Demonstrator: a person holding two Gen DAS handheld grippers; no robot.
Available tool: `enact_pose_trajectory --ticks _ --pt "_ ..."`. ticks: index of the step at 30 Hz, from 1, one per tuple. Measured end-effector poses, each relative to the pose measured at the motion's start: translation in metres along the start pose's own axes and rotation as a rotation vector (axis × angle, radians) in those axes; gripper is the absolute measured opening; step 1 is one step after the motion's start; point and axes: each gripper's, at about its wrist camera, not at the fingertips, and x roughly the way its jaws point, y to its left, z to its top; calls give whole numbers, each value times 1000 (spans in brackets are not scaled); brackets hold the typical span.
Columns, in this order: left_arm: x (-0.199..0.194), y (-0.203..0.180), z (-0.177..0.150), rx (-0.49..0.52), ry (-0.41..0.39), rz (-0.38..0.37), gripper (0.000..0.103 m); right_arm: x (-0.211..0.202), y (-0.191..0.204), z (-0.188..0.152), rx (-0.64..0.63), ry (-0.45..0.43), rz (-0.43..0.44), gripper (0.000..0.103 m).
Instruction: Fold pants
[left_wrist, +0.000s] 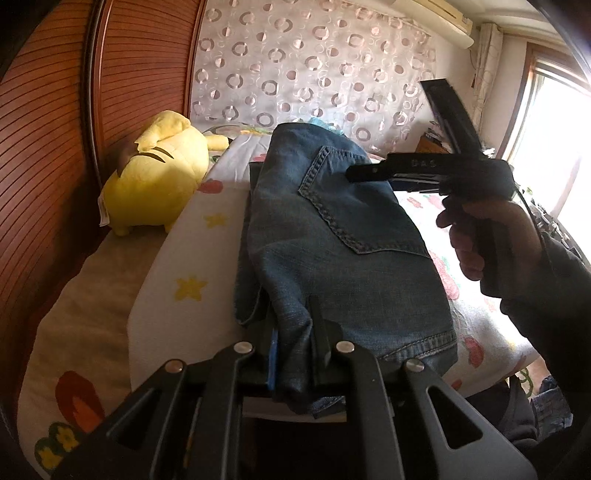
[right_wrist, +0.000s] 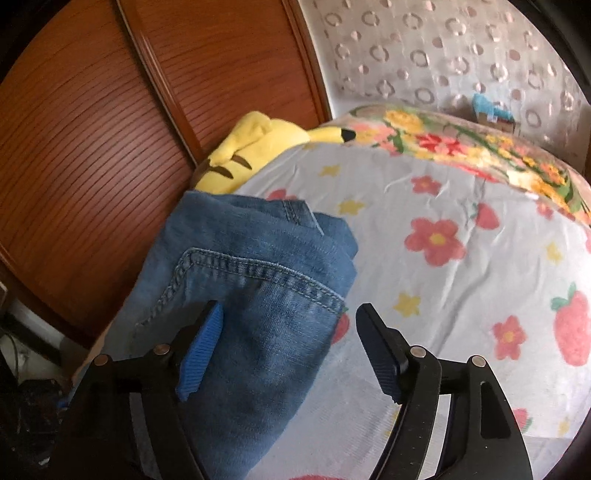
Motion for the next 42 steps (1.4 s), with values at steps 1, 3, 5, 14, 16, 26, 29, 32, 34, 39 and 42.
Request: enact_pose_trajectory --ticks 1,3,5,14,16,26,29,32,34,39,42 --pt "0 0 0 2 1 -1 11 3 0 -1 0 12 3 76" --pt "0 1 0 1 2 -4 11 8 0 -2 8 33 15 76" --pt "0 1 -1 0 1 -4 11 12 -1 -3 14 47 36 76" --pt "-1 -1 -1 1 0 -2 11 16 1 -9 12 43 59 76" --pt "-1 -1 -1 -1 -1 -4 11 18 3 -8 10 43 67 74" --pt "-23 -4 -1 -12 -78 -30 6 -14 18 -1 -4 -5 187 23" --pt "-38 -8 4 -5 -106 -30 6 -42 40 13 -39 -53 227 20" --pt "-55 -9 13 1 -147 -28 6 -68 68 28 -84 -105 250 20" --pt "-65 -7 22 2 -179 -25 6 -83 82 38 -90 -154 289 19" --pt "-74 11 56 -1 -232 -1 6 -93 97 69 -111 -209 320 18" --pt "-67 27 83 -2 -249 19 6 -80 94 99 -116 -220 323 18"
